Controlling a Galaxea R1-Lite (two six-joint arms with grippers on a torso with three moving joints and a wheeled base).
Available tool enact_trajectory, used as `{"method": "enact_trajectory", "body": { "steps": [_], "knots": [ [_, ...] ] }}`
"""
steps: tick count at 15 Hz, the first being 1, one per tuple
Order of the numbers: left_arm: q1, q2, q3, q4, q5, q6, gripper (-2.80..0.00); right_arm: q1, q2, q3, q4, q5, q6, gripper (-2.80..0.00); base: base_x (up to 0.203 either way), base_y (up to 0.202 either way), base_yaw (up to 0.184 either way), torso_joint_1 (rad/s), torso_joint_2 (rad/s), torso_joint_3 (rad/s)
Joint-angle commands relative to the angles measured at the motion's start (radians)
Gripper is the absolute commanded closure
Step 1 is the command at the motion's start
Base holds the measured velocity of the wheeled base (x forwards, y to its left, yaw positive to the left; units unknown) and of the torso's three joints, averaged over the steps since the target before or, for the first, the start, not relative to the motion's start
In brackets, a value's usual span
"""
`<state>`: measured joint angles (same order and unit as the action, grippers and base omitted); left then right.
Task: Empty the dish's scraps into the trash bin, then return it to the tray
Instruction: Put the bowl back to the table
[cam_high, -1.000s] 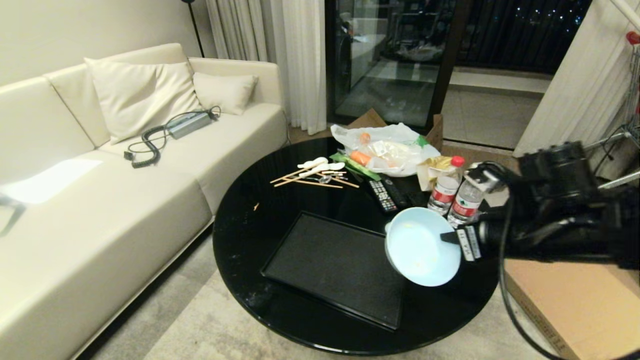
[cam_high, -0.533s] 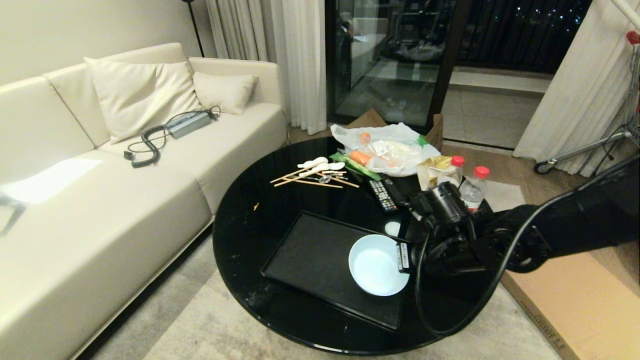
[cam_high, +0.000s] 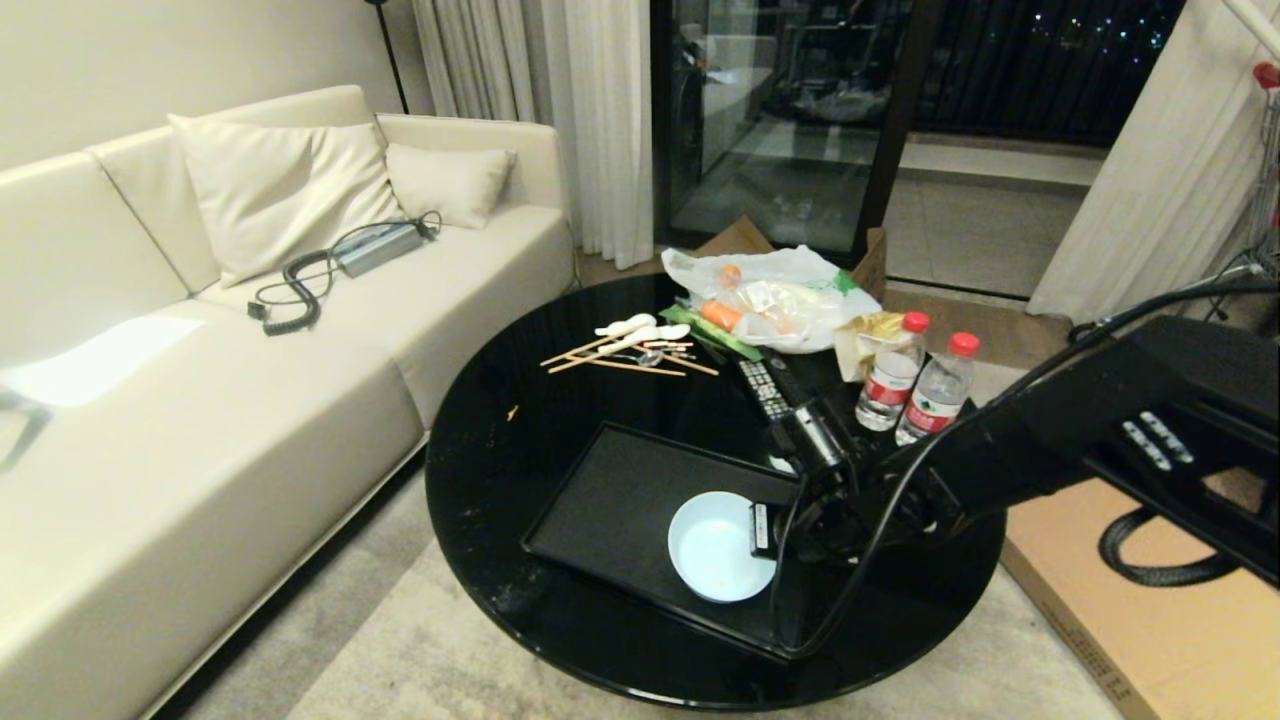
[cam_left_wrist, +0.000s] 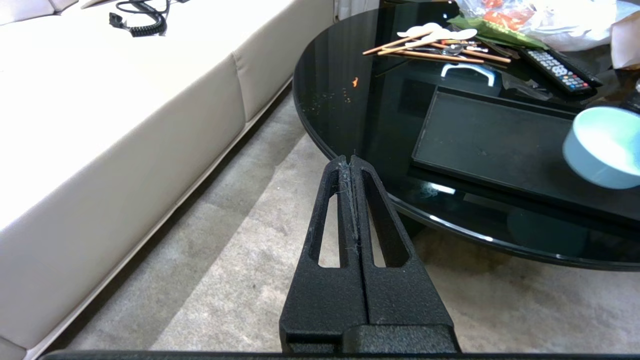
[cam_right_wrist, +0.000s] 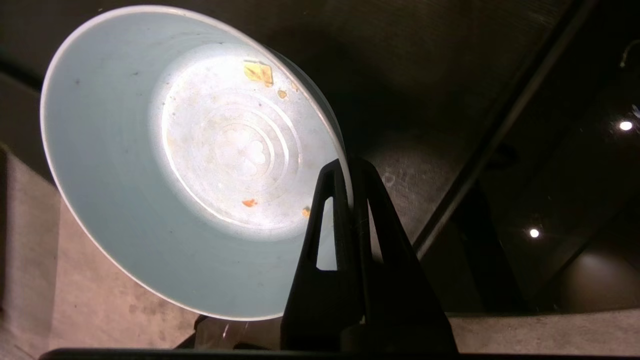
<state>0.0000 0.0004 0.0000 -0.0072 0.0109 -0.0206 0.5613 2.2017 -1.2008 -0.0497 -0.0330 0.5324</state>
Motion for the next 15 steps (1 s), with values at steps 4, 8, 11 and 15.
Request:
{"method": "enact_trajectory", "body": {
  "steps": [4,8,11,15],
  "knots": [
    [0.0,0.0,0.0,0.0,0.0,-0.001,0.0,-0.001,0.092,-0.05,-0.023,-0.015,0.02,0.0,0.0,0.0,0.0,0.0,0.0,0.0],
    [0.0,0.0,0.0,0.0,0.0,-0.001,0.0,-0.001,0.118,-0.088,-0.022,-0.016,0.021,0.0,0.0,0.0,0.0,0.0,0.0,0.0],
    [0.0,0.0,0.0,0.0,0.0,-0.001,0.0,-0.001,0.132,-0.118,-0.019,-0.016,0.021,0.0,0.0,0.0,0.0,0.0,0.0,0.0],
    [0.0,0.0,0.0,0.0,0.0,-0.001,0.0,-0.001,0.153,-0.127,-0.031,-0.057,0.021,-2.8,0.0,0.0,0.0,0.0,0.0,0.0]
  ]
}}
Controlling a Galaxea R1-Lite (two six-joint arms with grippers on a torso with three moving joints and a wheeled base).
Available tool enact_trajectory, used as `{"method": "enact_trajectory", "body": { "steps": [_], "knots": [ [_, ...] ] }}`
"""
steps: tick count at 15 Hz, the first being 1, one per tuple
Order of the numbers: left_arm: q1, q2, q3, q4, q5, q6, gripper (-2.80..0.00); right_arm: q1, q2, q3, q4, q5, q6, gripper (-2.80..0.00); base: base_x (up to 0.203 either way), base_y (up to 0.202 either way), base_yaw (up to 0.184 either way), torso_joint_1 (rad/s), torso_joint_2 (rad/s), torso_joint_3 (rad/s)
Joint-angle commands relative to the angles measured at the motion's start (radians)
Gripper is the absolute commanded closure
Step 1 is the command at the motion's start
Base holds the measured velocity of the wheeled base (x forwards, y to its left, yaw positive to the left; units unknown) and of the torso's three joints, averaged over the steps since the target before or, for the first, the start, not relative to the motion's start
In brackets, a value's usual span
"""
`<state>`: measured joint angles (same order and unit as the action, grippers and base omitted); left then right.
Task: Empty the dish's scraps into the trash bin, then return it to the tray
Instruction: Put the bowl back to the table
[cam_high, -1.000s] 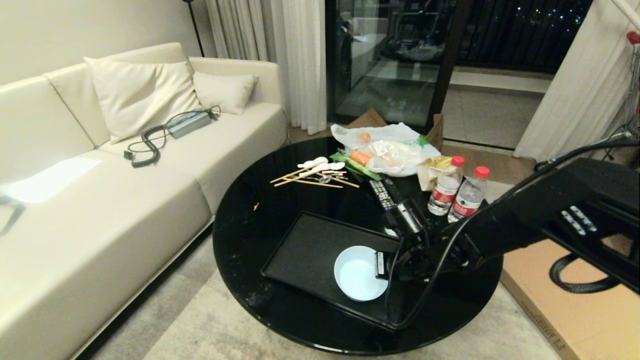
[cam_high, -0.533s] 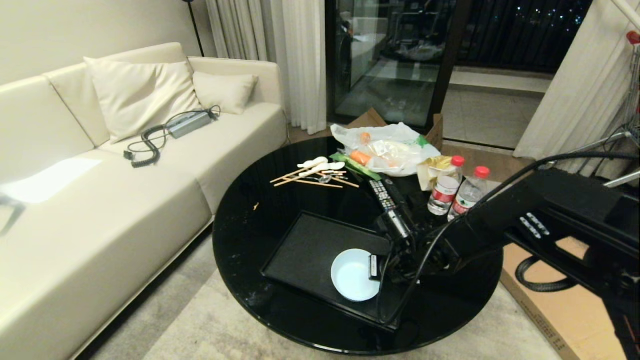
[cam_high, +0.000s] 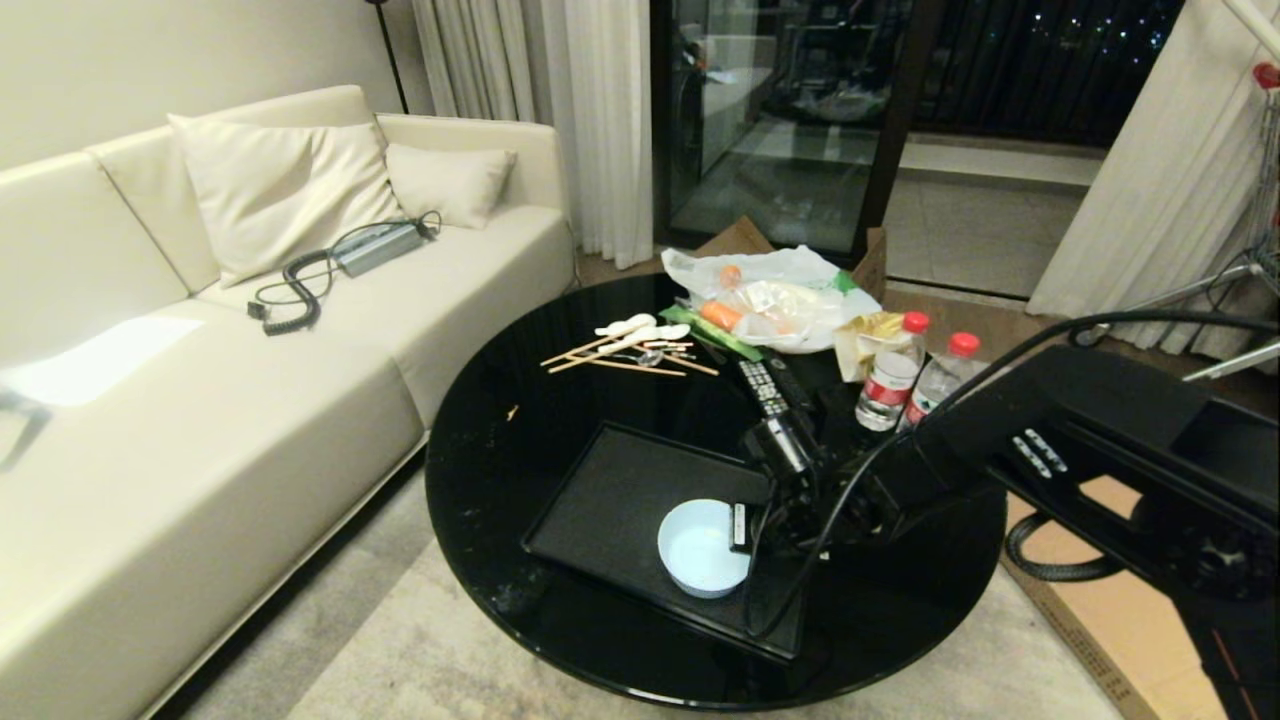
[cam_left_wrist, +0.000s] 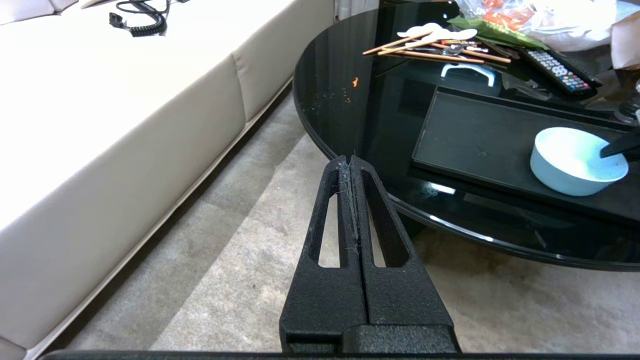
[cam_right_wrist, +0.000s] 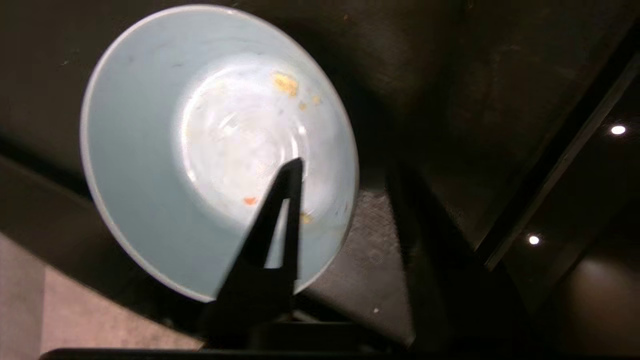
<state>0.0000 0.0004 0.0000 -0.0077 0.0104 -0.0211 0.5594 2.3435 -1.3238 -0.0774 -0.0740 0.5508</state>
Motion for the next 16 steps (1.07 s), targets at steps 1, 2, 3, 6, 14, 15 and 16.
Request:
{"method": "enact_trajectory", "body": {
  "steps": [1,2,3,6,14,15,16],
  "knots": [
    [0.0,0.0,0.0,0.0,0.0,0.0,0.0,0.001,0.013,-0.008,-0.004,-0.031,0.003,-2.8,0.0,0.0,0.0,0.0,0.0,0.0],
    [0.0,0.0,0.0,0.0,0.0,0.0,0.0,0.001,0.011,-0.009,-0.007,-0.033,0.003,-2.8,0.0,0.0,0.0,0.0,0.0,0.0],
    [0.0,0.0,0.0,0.0,0.0,0.0,0.0,-0.001,0.004,-0.008,-0.016,-0.042,0.004,-2.8,0.0,0.0,0.0,0.0,0.0,0.0],
    [0.0,0.0,0.0,0.0,0.0,0.0,0.0,-0.001,-0.061,-0.003,-0.122,-0.112,0.001,-2.8,0.0,0.0,0.0,0.0,0.0,0.0],
    [0.0,0.0,0.0,0.0,0.0,0.0,0.0,0.007,-0.439,0.277,-0.359,-0.16,-0.254,0.0,0.0,0.0,0.0,0.0,0.0,0.0],
    [0.0,0.0,0.0,0.0,0.002,0.0,0.0,0.007,-0.485,0.36,-0.43,-0.161,-0.32,0.0,0.0,0.0,0.0,0.0,0.0,0.0],
    [0.0,0.0,0.0,0.0,0.0,0.0,0.0,0.007,-0.52,0.435,-0.515,-0.162,-0.378,0.0,0.0,0.0,0.0,0.0,0.0,0.0]
  ]
}}
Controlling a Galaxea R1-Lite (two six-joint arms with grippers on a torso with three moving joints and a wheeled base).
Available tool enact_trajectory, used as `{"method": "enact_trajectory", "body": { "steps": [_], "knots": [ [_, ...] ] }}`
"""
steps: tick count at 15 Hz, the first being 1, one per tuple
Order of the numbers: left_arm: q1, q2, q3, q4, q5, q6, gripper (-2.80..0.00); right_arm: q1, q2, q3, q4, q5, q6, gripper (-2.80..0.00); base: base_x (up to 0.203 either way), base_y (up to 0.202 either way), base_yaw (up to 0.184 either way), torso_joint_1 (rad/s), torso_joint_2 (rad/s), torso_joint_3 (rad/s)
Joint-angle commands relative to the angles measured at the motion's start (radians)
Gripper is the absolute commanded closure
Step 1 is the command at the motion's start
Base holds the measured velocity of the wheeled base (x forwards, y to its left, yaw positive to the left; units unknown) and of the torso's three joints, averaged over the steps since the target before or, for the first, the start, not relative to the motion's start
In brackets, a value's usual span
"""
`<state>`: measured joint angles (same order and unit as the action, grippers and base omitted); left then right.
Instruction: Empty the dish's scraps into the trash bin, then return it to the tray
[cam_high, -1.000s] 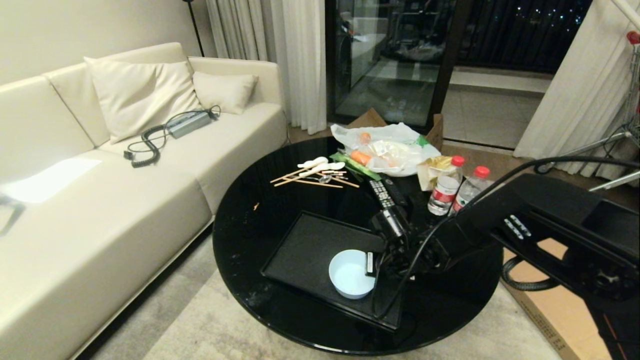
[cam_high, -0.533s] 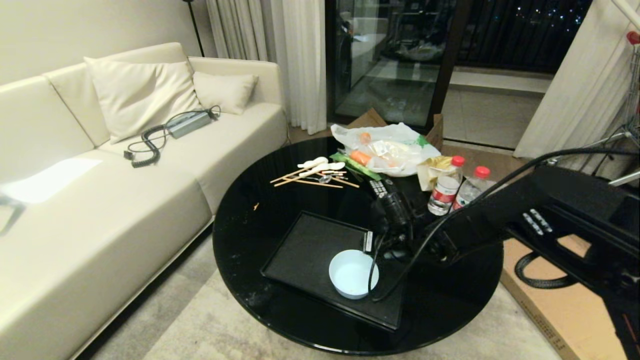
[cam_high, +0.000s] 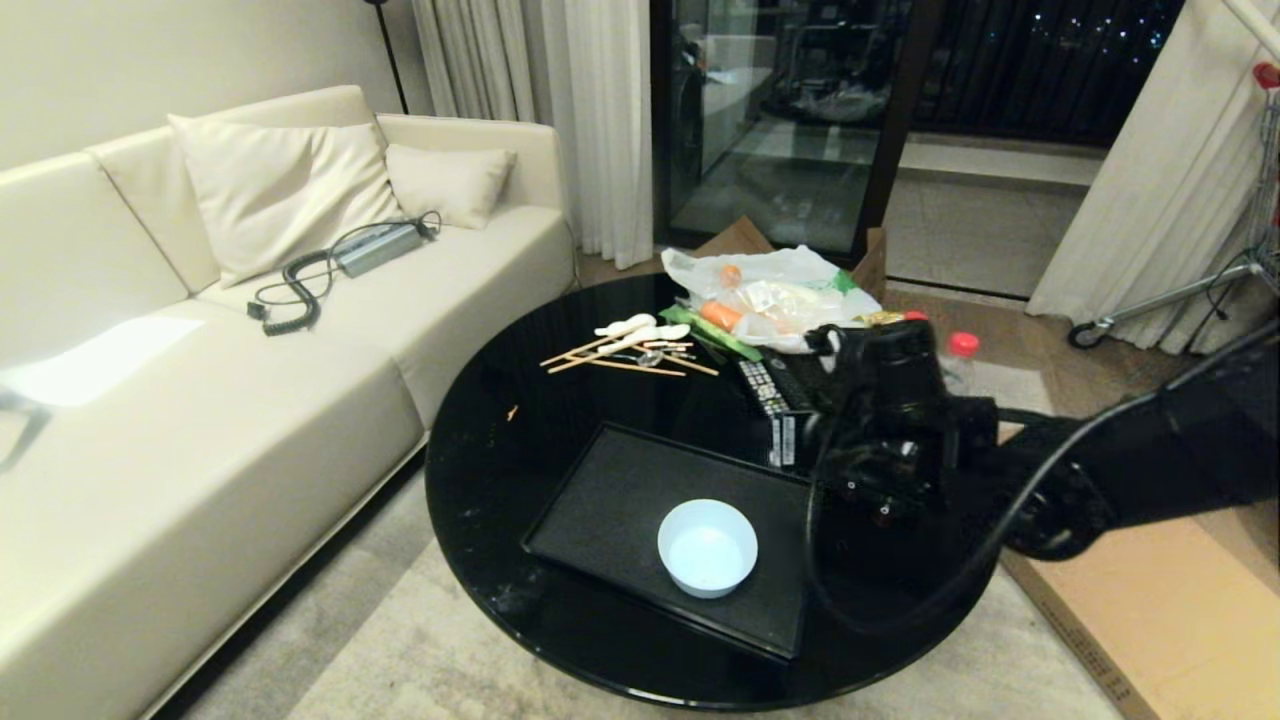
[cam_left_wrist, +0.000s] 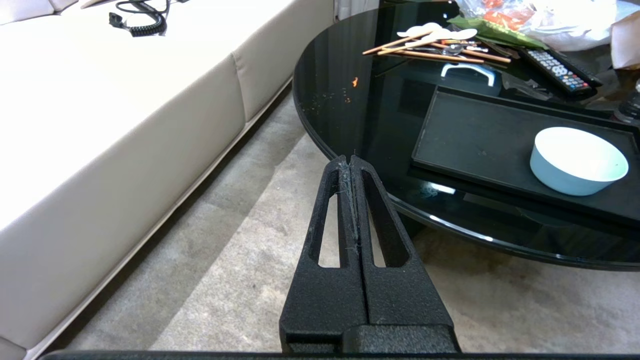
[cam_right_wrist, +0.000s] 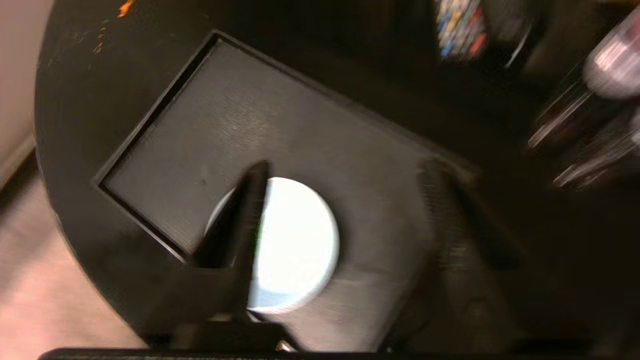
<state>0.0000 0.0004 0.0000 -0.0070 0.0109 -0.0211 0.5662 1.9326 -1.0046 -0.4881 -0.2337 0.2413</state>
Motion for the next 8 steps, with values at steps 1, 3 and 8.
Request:
{"method": "enact_trajectory", "body": {
  "steps": [1,3,8],
  "knots": [
    [0.0,0.0,0.0,-0.001,0.0,0.0,0.0,0.0,-0.142,0.181,-0.234,-0.003,-0.115,0.0,0.0,0.0,0.0,0.0,0.0,0.0],
    [0.0,0.0,0.0,-0.001,0.0,0.0,0.0,-0.003,-0.169,0.272,-0.469,-0.017,-0.194,0.0,0.0,0.0,0.0,0.0,0.0,0.0],
    [0.0,0.0,0.0,-0.001,0.0,0.0,0.0,-0.078,-0.18,0.545,-0.983,-0.067,-0.361,0.0,0.0,0.0,0.0,0.0,0.0,0.0]
  ]
}}
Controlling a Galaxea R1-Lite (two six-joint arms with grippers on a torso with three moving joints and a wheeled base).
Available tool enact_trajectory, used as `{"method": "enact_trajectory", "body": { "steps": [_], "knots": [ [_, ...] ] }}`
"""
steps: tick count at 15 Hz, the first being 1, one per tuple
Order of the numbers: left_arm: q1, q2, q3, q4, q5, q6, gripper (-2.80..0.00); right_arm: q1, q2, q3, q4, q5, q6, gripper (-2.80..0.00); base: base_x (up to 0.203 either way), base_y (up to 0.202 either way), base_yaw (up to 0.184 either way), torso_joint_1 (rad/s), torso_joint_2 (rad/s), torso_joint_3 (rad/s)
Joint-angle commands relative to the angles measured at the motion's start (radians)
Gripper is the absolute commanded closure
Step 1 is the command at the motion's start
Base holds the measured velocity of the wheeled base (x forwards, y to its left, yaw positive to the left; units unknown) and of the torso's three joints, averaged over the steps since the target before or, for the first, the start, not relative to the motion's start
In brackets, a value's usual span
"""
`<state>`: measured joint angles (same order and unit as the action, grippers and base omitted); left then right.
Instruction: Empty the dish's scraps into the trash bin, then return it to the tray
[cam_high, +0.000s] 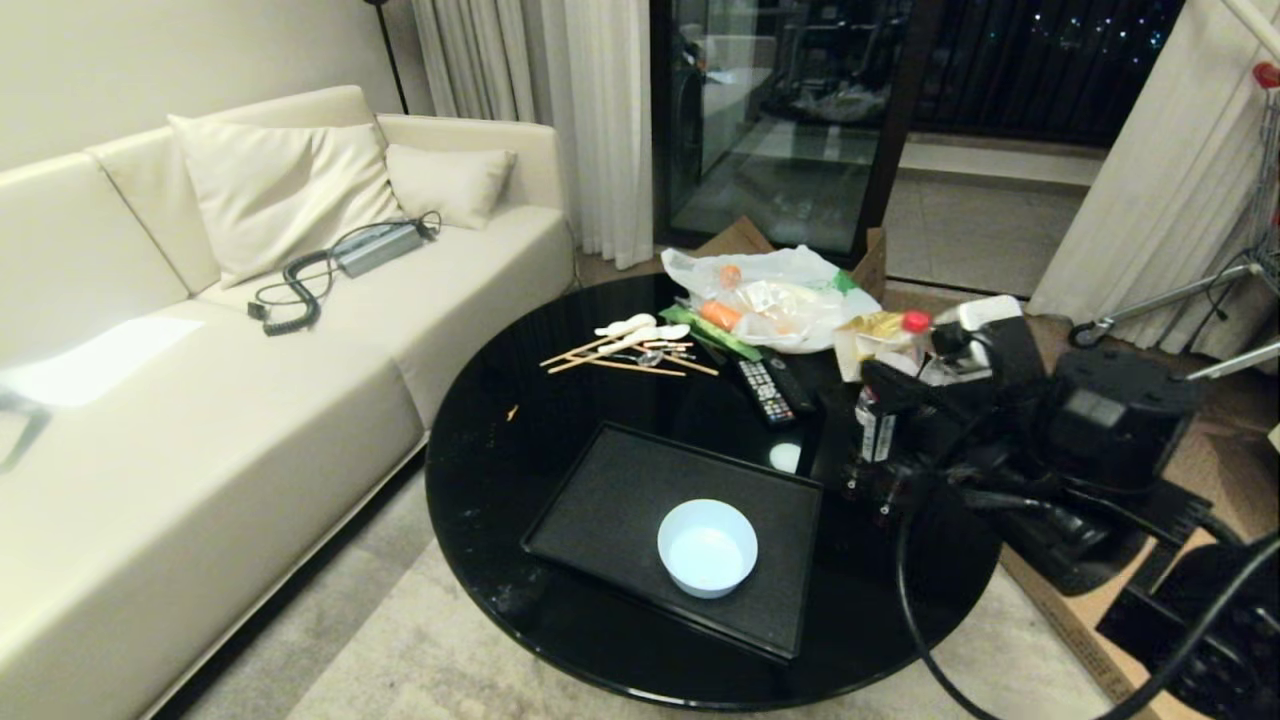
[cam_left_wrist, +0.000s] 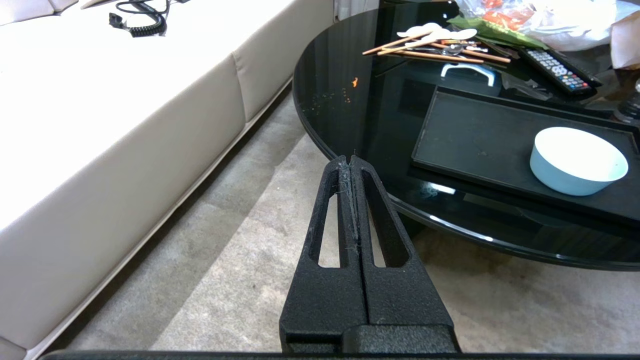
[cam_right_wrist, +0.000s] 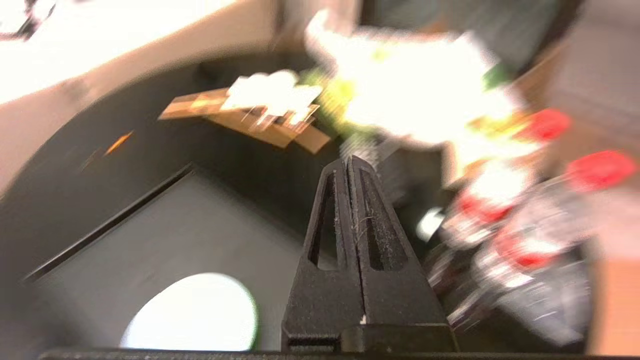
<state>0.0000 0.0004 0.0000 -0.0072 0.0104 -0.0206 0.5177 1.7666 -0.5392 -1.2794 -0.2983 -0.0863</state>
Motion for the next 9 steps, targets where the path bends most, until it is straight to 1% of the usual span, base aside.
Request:
{"method": "enact_trajectory", "body": {
  "steps": [1,3,4,7,9],
  "knots": [
    [0.0,0.0,0.0,0.0,0.0,-0.001,0.0,-0.06,-0.025,0.123,-0.274,-0.003,-0.081,0.0,0.0,0.0,0.0,0.0,0.0,0.0],
    [0.0,0.0,0.0,0.0,0.0,-0.001,0.0,-0.094,-0.119,0.168,-0.288,-0.004,-0.111,0.0,0.0,0.0,0.0,0.0,0.0,0.0],
    [0.0,0.0,0.0,0.0,0.0,-0.001,0.0,-0.12,-0.169,0.211,-0.288,-0.003,-0.122,0.0,0.0,0.0,0.0,0.0,0.0,0.0],
    [0.0,0.0,0.0,0.0,0.0,-0.001,0.0,-0.24,-0.346,0.356,-0.283,-0.001,-0.158,0.0,0.0,0.0,0.0,0.0,0.0,0.0],
    [0.0,0.0,0.0,0.0,0.0,-0.001,0.0,-0.308,-0.47,0.491,-0.277,0.005,-0.175,0.0,0.0,0.0,0.0,0.0,0.0,0.0]
  ]
}}
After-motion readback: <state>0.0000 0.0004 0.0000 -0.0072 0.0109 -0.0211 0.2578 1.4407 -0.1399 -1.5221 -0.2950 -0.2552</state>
